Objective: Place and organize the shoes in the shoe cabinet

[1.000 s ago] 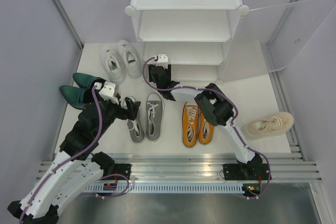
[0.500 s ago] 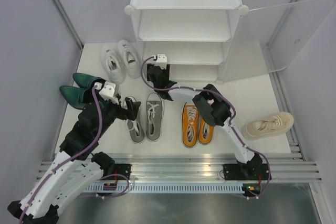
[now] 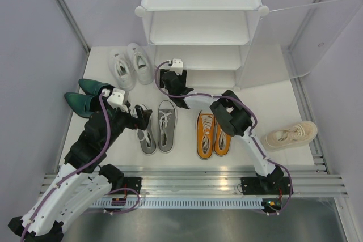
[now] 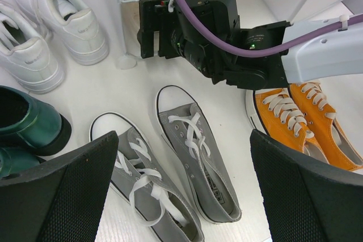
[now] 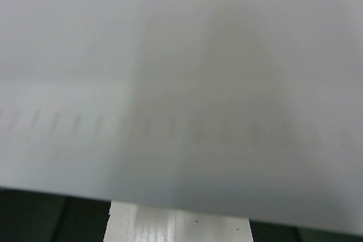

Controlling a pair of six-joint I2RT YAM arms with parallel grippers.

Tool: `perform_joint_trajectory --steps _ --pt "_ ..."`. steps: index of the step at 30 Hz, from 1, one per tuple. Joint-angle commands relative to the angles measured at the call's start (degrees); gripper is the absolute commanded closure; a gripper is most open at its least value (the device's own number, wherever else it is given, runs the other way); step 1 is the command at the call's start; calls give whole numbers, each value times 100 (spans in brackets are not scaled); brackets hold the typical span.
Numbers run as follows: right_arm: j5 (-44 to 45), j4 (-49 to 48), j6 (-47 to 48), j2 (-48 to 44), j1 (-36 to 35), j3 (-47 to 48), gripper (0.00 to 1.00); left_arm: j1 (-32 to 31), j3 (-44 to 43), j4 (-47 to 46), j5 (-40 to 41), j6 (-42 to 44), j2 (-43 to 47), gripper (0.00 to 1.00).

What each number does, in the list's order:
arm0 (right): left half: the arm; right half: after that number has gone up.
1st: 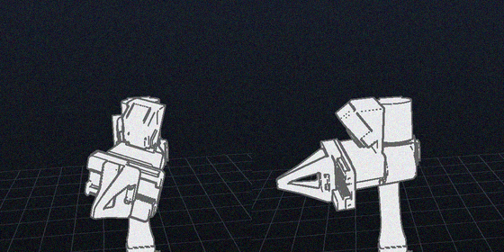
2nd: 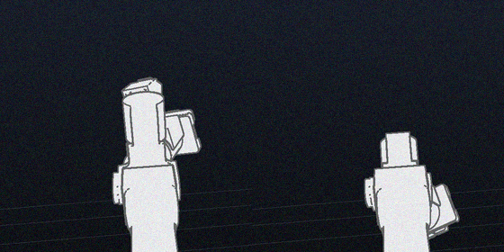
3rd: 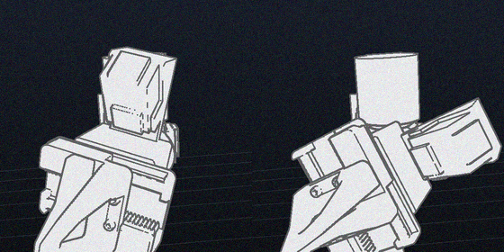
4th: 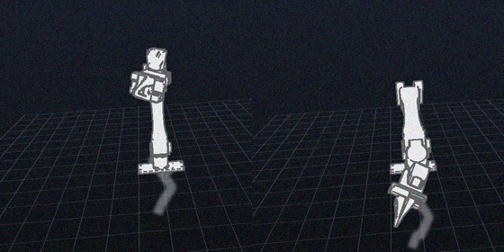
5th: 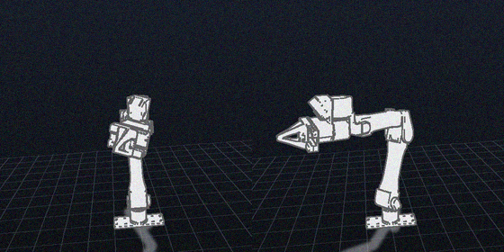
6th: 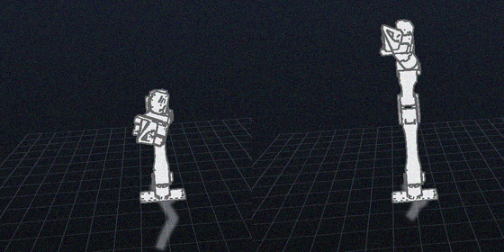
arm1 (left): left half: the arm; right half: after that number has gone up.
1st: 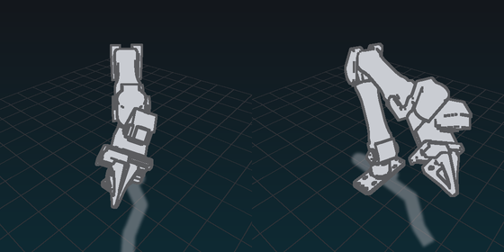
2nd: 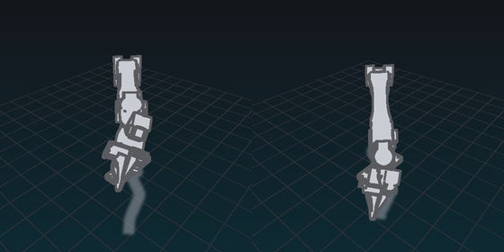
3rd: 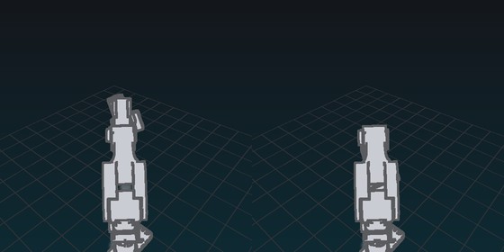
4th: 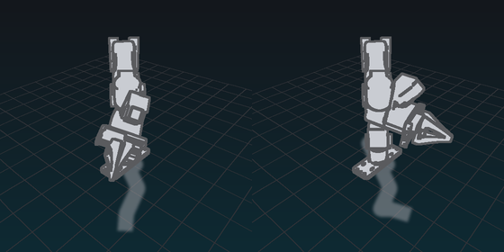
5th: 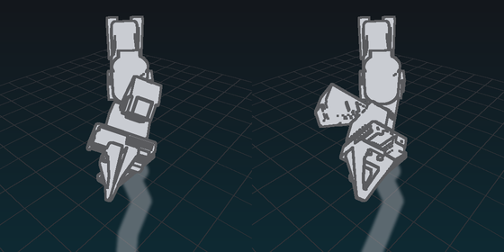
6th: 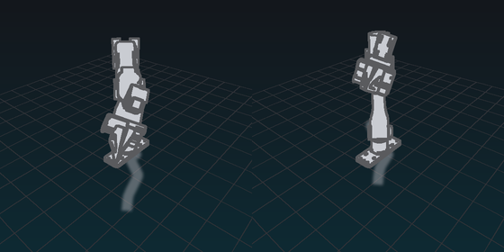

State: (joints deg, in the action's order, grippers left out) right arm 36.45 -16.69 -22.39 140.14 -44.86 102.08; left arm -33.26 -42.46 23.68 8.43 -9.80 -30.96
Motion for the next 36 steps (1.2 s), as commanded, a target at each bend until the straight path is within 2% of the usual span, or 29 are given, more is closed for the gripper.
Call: perform_joint_trajectory --steps 1,15,21,27,30,33,35,36 --pt "-49 -150 -116 -513 109 -144 17 -32 -202 -101 -17 128 37 0" --pt "-973 -133 42 -1541 39 -1119 9 -32 -202 -74 124 137 116 1" --pt "-982 -291 112 -2402 -75 -2314 11 -32 -210 -66 177 145 160 0" --pt "-798 -230 -151 -3676 -172 -3790 16 -32 -193 -74 300 163 143 0" --pt "-308 138 -458 -4877 -172 -4781 18 -32 -175 -74 370 163 143 0" --pt "431 1068 -1036 -5723 -163 -5285 20 -41 -166 -74 388 163 134 0" --pt "1134 2130 -1441 -6628 -137 -5689 19 -41 -158 -74 432 172 117 0" --pt "1380 2587 -2157 -7231 -59 -5856 16 -41 -158 -74 467 172 108 0"
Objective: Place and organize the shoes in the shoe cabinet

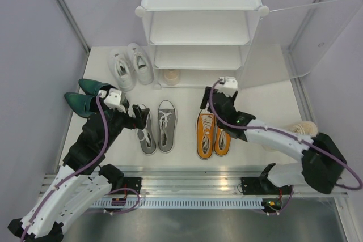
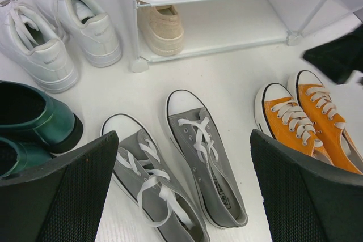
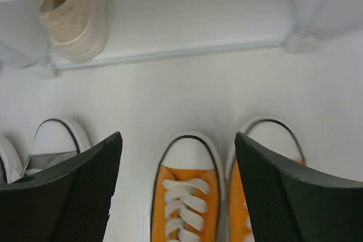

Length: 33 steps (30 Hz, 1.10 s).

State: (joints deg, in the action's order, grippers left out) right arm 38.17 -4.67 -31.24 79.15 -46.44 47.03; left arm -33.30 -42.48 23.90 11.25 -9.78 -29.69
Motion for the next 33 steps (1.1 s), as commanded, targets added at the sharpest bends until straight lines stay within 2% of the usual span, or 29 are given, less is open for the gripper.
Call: perform_joint_trajectory --steps 1,3,4,5,6,9,13,18,24,28,33 --pt "1610 2451 -1688 -1417 178 -404 15 -36 -147 -96 202 170 -36 0" --pt "1851 3546 -2888 -2224 510 -544 8 -36 -138 -96 238 178 -107 0" --pt "1895 4265 -3044 -2473 643 -606 6 -36 -138 -105 229 187 -124 0" --pt "1887 4525 -3150 -2710 792 -676 6 -36 -138 -96 229 196 -168 0" --pt "1869 4719 -3229 -3113 1107 -790 4 -36 -138 -87 212 196 -203 0" --pt "1799 5133 -3230 -3476 1679 -923 3 -36 -147 -61 176 196 -291 0" --pt "1676 5406 -3247 -3065 2436 -958 2 -45 -164 -35 132 196 -362 0" --pt "896 5047 -3055 -2694 3306 -1185 2 -45 -182 -8 71 196 -432 0" --pt "-318 3597 -2712 -2635 4308 -2248 2 -63 -182 -8 1 196 -467 0" --pt "-767 3051 -2554 -2098 4529 -2400 2 -71 -199 -8 -52 196 -502 0" --pt "-723 2893 -2571 -1974 4591 -2382 2 -71 -199 1 -79 196 -520 0"
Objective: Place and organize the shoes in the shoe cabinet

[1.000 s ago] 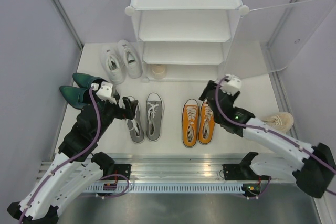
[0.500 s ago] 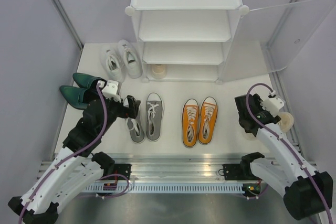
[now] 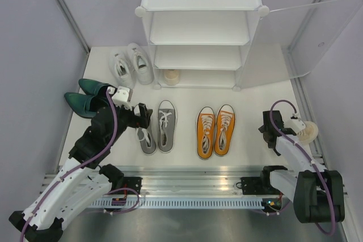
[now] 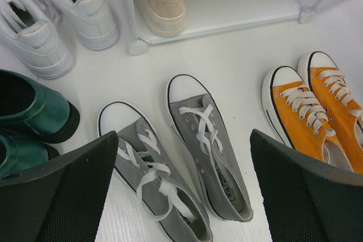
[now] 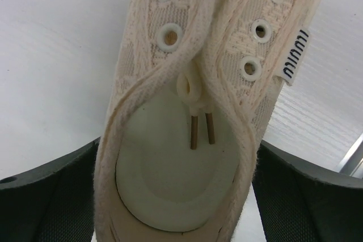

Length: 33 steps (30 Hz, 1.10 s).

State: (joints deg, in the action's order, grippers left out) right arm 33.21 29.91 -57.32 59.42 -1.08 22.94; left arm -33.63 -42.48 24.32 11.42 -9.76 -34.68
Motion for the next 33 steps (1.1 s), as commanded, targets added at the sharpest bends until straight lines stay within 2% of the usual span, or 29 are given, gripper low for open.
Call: perform_joint_trajectory --steps 1,7,10,11,13,15,16,17,18,19,22,24,25,28,30,33 --pt "-227 -600 45 17 73 26 2 -39 -199 -32 -105 194 -13 0" --pt "-438 -881 194 439 451 114 2 -65 -199 -32 -114 194 -57 0" --pt "-684 -1101 414 544 530 106 8 -74 -199 -23 -140 194 -83 0" --pt "-754 -1154 528 545 539 88 15 -83 -208 -23 -149 202 -92 0" --pt "-965 -1303 634 527 530 62 22 -83 -208 -32 -166 202 -83 0" --pt "-1123 -1399 748 431 530 9 37 -83 -208 -23 -167 202 -83 1" --pt "-1333 -1479 783 369 530 -43 45 -83 -208 -23 -166 202 -74 0" --pt "-1439 -1566 836 273 521 -148 57 -83 -208 -23 -175 202 -83 0" --pt "-1527 -1689 863 220 504 -184 64 -83 -208 -32 -175 202 -92 0" --pt "-1702 -1795 906 167 469 -237 75 -83 -208 -23 -193 202 -92 0" --pt "-2211 -2032 1152 201 181 -246 88 -83 -208 -23 -202 211 -110 1" --pt "-2328 -2235 1502 263 -302 -150 88 -83 -217 -23 -202 211 -101 1" --pt "-2293 -2218 1635 446 -844 68 88 -83 -217 -23 -202 211 -109 0" --pt "-2178 -1771 1977 1008 -1498 639 88 -83 -208 -15 -184 220 -92 1" --pt "-2100 -1550 2023 1194 -1640 773 84 -83 -217 -23 -175 220 -101 0" --pt "-1907 -1436 2067 1248 -1685 809 71 -83 -208 -15 -175 220 -118 0"
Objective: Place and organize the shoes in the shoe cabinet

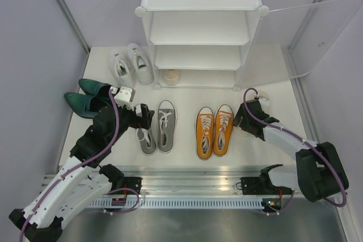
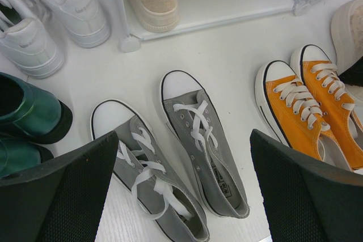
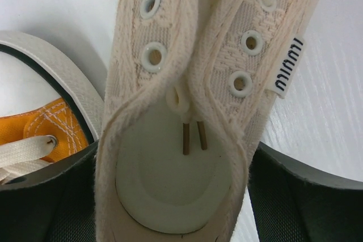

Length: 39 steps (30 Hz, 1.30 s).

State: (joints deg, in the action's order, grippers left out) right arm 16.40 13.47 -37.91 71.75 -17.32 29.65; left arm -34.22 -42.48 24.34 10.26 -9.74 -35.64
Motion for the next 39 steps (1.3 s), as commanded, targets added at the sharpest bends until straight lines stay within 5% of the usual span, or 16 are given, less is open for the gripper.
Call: perform_joint_trajectory --steps 1,4,10,28,32,36,39 --pt "-191 234 143 -37 -52 129 59 -24 -208 -17 -68 218 -40 0" --pt "-32 322 135 -143 -52 155 38 -24 -217 -17 -86 218 -40 0" --pt "380 542 -58 -257 -61 208 20 -24 -226 -26 -112 218 -49 0" --pt "1014 419 -744 -82 -52 -38 4 -41 -217 -8 -121 218 -40 0" --pt "935 305 -613 -152 -52 -82 16 -50 -217 -8 -112 218 -49 0" --pt "733 182 -463 -345 -52 -178 52 -50 -217 1 -95 227 -49 0" --pt "496 94 -314 -616 -52 -240 65 -50 -234 1 -95 227 -40 0"
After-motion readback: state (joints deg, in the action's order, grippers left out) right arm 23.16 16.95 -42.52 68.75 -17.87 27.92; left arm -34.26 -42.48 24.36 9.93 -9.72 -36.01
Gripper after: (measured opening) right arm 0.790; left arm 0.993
